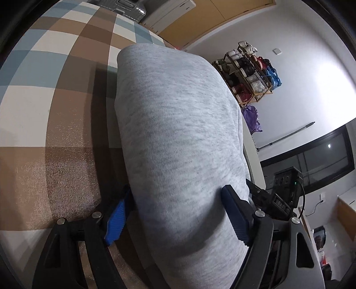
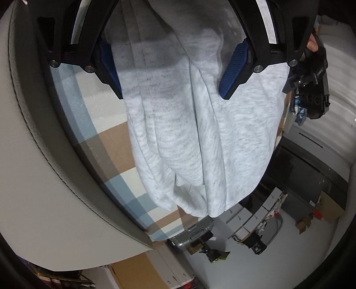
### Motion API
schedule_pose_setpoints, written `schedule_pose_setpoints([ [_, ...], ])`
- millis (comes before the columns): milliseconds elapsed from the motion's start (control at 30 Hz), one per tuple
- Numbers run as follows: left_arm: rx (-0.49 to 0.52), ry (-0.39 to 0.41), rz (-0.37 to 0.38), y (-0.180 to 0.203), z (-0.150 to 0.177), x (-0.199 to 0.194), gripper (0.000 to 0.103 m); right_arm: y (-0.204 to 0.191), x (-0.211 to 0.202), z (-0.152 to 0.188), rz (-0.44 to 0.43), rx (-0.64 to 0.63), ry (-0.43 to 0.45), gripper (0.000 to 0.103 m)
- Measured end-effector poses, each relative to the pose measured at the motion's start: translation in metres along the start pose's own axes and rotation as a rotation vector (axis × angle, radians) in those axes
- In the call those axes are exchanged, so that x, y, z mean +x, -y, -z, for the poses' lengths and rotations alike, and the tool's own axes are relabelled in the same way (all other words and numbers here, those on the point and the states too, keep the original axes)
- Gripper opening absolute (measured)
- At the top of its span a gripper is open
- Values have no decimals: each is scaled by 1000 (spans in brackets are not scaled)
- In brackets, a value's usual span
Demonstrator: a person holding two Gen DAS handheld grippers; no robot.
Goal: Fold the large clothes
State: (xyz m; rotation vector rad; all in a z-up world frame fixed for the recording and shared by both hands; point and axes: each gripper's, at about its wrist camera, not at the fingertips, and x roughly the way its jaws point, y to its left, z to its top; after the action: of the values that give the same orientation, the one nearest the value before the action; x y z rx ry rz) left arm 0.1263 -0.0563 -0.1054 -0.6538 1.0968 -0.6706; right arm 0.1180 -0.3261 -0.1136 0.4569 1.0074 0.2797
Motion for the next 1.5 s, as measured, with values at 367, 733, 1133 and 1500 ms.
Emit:
schedule_pose_setpoints([
  [367,14,31,-26,-20,1,-30,67,-41,-3,46,-109,-95,-112,83],
  [733,114,42,-153,7,2,-11,69,3,-3,17,-181,24,-80,83],
  [1133,136,45,-156,6,-4,-4,73,-14,15,11,-182,-13,-98,89],
  [1500,139,37,-140,7,-4,-4,74,-35,21,12,-142,-91,-99,93],
])
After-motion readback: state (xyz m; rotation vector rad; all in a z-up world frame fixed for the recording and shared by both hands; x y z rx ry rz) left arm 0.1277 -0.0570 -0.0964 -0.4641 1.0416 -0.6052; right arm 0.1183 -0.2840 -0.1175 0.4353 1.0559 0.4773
